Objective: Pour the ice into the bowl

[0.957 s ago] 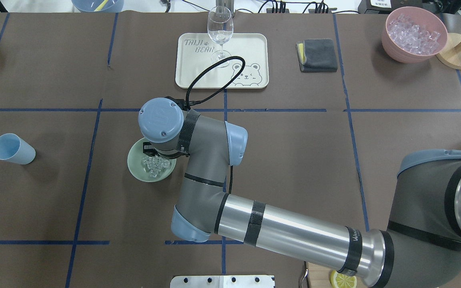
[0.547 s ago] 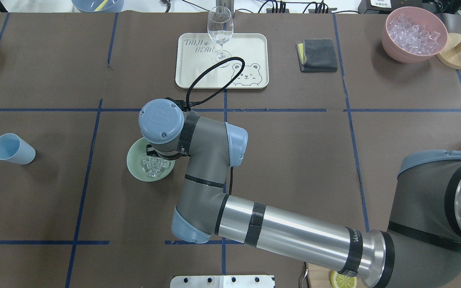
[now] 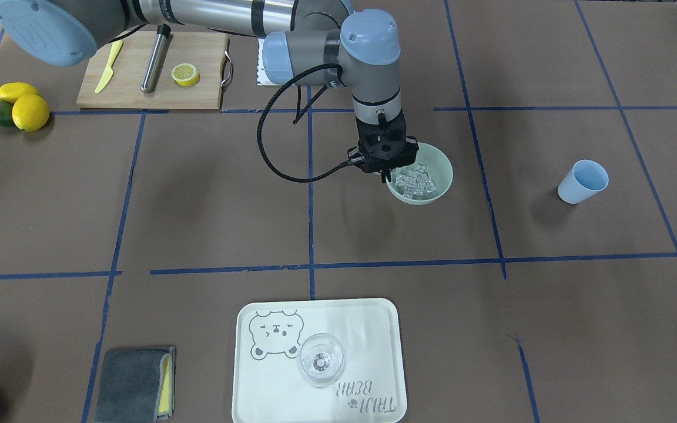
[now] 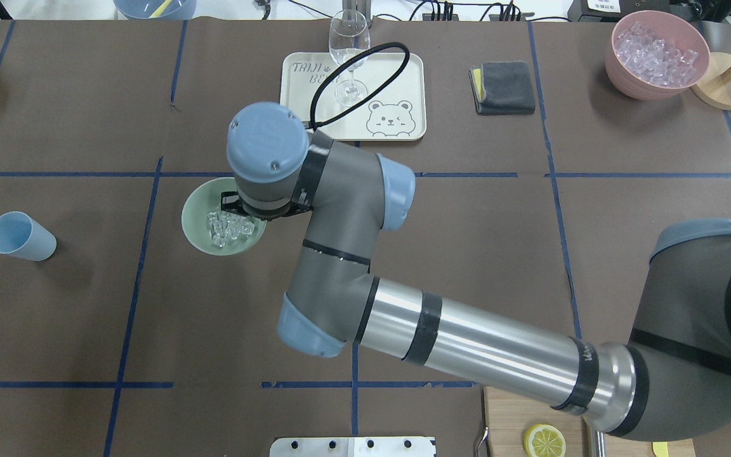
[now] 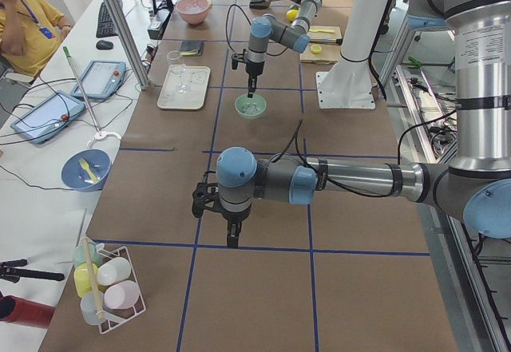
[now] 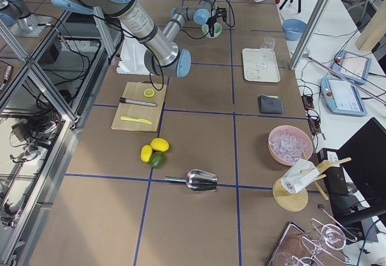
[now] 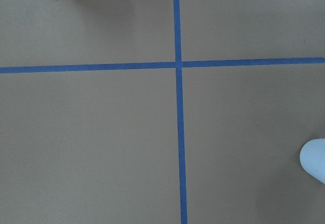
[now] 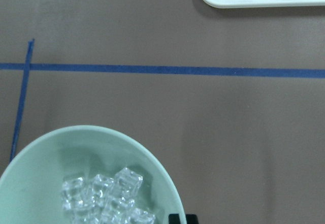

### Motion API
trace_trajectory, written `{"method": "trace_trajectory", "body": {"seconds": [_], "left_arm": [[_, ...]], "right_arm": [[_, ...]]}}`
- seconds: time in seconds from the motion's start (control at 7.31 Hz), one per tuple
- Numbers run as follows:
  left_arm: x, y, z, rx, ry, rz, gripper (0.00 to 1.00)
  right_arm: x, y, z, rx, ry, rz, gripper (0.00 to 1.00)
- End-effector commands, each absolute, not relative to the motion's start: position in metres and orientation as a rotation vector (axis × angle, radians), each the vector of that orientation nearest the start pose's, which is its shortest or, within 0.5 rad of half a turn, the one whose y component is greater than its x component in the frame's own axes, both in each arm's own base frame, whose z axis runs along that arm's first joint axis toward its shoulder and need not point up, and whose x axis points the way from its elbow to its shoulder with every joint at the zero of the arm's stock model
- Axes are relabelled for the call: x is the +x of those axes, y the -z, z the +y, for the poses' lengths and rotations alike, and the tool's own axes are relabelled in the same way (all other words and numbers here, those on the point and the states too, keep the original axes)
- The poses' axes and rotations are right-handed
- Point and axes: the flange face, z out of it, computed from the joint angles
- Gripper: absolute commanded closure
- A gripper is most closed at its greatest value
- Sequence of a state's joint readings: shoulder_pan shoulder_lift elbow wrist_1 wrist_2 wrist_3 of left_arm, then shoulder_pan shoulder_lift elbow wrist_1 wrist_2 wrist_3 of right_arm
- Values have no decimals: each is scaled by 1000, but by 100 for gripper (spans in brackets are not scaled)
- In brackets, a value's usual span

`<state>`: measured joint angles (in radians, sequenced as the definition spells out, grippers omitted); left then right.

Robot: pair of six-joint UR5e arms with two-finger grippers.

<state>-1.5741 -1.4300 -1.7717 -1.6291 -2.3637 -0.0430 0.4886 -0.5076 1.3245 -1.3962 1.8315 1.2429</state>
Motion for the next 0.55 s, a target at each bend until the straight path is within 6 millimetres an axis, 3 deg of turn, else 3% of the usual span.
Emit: {"method": "trace_trajectory", "body": {"seconds": [0.0, 0.41], "left_arm": [[-64, -617, -439, 96, -3, 796, 0], [-64, -616, -440, 117, -13, 794, 0]], "right_arm": [[-522, -87, -514, 136, -62, -1042, 100], [-308, -232, -543, 171, 96, -1060, 100]]}}
